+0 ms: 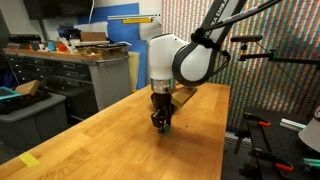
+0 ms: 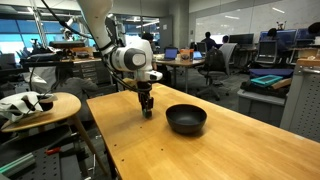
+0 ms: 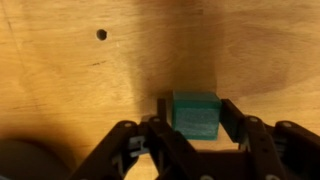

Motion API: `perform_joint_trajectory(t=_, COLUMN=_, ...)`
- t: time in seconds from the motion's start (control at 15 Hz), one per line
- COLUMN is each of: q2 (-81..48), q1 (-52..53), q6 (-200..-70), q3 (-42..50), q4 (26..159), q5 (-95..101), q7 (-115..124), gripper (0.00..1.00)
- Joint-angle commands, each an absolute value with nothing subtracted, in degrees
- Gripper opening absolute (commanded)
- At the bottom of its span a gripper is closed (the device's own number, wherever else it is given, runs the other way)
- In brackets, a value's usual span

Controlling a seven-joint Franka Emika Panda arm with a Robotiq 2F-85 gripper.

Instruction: Put the block into the black bowl.

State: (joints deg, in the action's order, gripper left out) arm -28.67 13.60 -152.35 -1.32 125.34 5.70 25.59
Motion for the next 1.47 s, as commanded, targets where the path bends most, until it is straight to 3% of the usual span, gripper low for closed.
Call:
perform_joint_trajectory(t=0.0, q2=-29.4, q1=14.7, q6=-152.3, q3=-0.5, q4=124.3, q5=4.3, q7=25.3, gripper=0.26)
perform_joint_trajectory(t=0.07, q2=-29.3, q1=14.6, q6=-152.4, q3=-0.5, q4=124.4, q5=4.2, q7=25.3, gripper=0.21)
perform_joint_trajectory(t=1.4, q2=-16.7, q1=13.5, q6=-150.2, q3=2.9, q4=125.9, q5=7.7, q7=26.5, gripper=0.21)
